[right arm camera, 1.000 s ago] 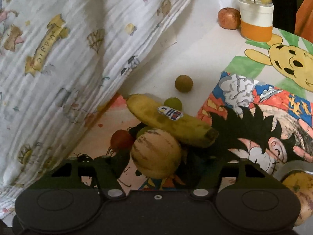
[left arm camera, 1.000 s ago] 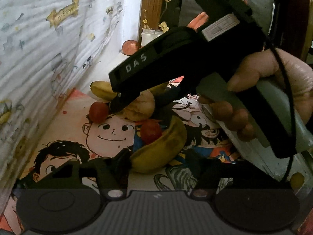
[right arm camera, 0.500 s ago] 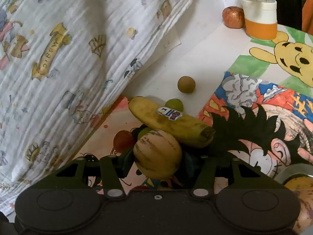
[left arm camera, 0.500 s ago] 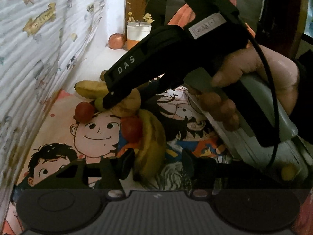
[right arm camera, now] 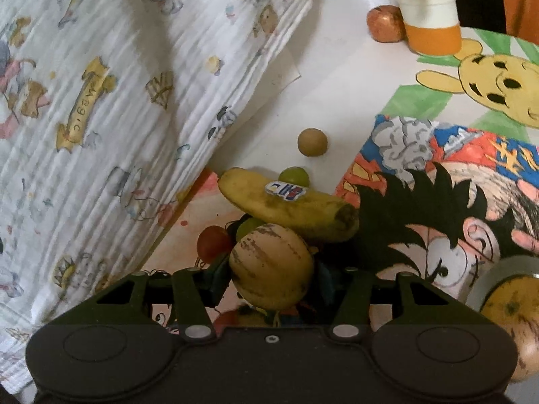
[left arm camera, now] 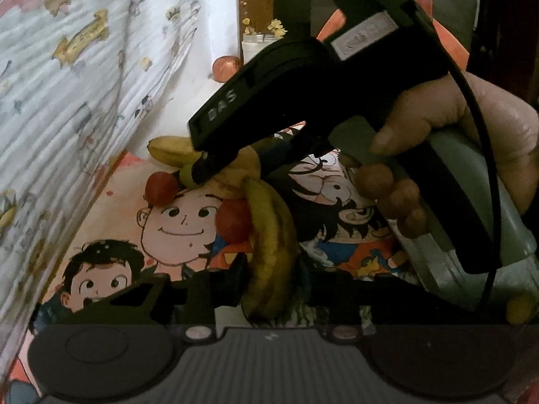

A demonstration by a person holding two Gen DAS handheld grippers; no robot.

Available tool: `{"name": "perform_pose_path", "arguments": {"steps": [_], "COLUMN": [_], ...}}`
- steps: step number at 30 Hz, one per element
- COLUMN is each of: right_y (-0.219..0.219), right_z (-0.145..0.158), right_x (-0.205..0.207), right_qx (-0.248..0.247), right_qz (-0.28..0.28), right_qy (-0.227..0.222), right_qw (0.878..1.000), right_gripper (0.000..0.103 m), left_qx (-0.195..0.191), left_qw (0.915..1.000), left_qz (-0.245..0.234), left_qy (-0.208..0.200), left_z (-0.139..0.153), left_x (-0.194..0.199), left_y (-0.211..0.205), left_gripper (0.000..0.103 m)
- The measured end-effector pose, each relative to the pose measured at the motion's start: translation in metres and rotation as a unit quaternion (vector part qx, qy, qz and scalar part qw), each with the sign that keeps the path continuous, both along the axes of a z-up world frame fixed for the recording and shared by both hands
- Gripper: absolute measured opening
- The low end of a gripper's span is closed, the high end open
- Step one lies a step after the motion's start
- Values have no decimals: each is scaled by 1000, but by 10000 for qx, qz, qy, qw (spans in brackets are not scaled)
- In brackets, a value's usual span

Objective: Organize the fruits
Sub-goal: 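Grasp the banana with the left tool while the right tool lifts the striped fruit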

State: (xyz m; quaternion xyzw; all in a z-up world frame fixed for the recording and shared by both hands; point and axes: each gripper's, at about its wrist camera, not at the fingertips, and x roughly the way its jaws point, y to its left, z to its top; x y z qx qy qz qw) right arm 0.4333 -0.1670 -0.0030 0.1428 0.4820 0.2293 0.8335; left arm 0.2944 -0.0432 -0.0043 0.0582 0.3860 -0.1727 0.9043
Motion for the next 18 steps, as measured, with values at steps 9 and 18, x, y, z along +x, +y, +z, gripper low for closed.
{"name": "perform_pose_path", "arguments": {"steps": [9,18], "right_y": [-11,-59], "right_z": [16,49], "right_x": [-22,-62], "right_qx": [305,721], "right_qz": [22,-121], "right_qy": [-88,-365], "right_qw": [9995,9967], "right_gripper": [55,55], "left_qx": [-969,-1767], "left_qw": [9938,9806], "left_qz": [214,163], "left_qy": [498,834], "left_z": [2,5], "left_x": [-12,-41], "left_y": [14,17], "left_gripper": [31,31]}}
